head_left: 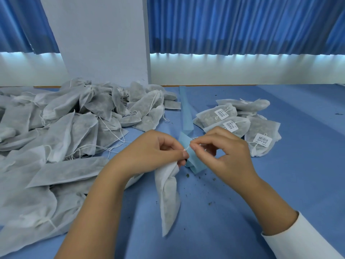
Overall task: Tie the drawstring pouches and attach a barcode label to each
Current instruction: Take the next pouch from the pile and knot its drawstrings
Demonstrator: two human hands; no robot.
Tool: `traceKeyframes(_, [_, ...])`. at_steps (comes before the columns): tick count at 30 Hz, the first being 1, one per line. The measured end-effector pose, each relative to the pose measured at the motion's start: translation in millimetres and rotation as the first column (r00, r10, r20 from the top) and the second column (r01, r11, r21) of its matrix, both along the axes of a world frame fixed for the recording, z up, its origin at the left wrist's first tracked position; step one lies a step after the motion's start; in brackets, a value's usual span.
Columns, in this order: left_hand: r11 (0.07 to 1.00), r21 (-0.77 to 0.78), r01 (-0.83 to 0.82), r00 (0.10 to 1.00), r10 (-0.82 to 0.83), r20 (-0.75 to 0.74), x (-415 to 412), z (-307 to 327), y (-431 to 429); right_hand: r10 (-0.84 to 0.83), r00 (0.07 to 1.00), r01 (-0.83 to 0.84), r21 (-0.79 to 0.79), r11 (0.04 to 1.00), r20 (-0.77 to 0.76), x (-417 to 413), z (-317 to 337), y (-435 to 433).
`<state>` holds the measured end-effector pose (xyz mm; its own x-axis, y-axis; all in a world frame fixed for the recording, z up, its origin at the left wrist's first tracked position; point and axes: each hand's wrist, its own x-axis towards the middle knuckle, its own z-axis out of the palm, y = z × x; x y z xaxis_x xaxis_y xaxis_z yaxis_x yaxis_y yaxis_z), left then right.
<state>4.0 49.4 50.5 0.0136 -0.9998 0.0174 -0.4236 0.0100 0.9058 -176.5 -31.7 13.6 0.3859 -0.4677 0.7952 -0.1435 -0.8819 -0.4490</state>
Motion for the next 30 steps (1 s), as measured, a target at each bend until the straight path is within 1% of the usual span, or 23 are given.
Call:
traceKeyframes(4, [0.999,-0.03,-0.034,0.994,0.031,-0.102,-1.1,1.7,-1.3,-0.062,0.997,0.064,-0.054,0.996,0.04,-0.1,2.0,1.5])
traceKeyframes(7, [0.996,-0.073,-0.048,0.988,0.036,-0.153,-0.9,3.4,-0.4,-0.071,0.996,0.076,-0.091,0.993,0.048,2.3,1.1,2.9])
traceKeyframes(10, [0.994,-0.093,-0.061,0.984,0.045,-0.173,-5.4,5.5,0.2,-0.083,0.994,0.089,-0.081,0.993,0.066,3.3,1.0,2.2])
traceKeyframes(12, [0.991,-0.106,-0.085,0.987,0.069,-0.147,-8.5,5.5,-0.7,-0.096,0.992,0.101,-0.059,0.993,0.085,2.5,1.5,1.0])
traceKeyframes(14, [0.993,-0.099,-0.07,0.992,0.059,-0.113,-13.4,5.0,-0.9,-0.09,0.992,0.091,-0.006,0.996,0.091,2.0,2.4,1.6])
traceKeyframes(16, [0.997,-0.07,-0.025,0.992,0.016,-0.126,-20.2,4.4,-1.4,-0.054,0.994,0.046,0.085,0.995,0.09,2.7,3.4,3.8])
traceKeyframes(19, [0.999,-0.053,0.013,0.968,-0.026,-0.251,-27.2,5.0,-3.1,0.001,0.995,-0.03,0.289,0.957,0.099,3.1,6.2,3.5])
traceKeyframes(21, [0.998,-0.048,0.029,0.923,-0.045,-0.382,-28.4,5.2,-4.0,0.036,0.992,-0.083,0.42,0.904,0.118,3.3,7.2,1.4])
traceKeyframes(22, [0.999,-0.043,0.022,0.895,-0.038,-0.444,-28.3,5.0,-4.5,0.028,0.992,-0.082,0.461,0.884,0.123,3.7,6.8,0.1])
traceKeyframes(24, [0.999,-0.025,-0.02,0.86,0.004,-0.51,-27.6,4.2,-6.1,-0.043,0.99,-0.032,0.5,0.865,0.137,4.5,4.6,-2.3])
traceKeyframes(26, [0.997,-0.019,-0.077,0.848,0.055,-0.527,-26.9,3.2,-8.7,-0.093,0.981,-0.006,0.502,0.865,0.171,4.8,6.1,-2.5])
traceKeyframes(28, [0.992,-0.027,-0.124,0.843,0.09,-0.531,-25.8,2.2,-11.1,-0.065,0.981,-0.035,0.498,0.866,0.183,4.1,8.7,-1.2])
traceKeyframes(30, [0.99,-0.044,-0.132,0.852,0.091,-0.516,-25.3,1.8,-12.1,0.001,0.988,-0.076,0.487,0.87,0.151,3.7,9.9,2.0])
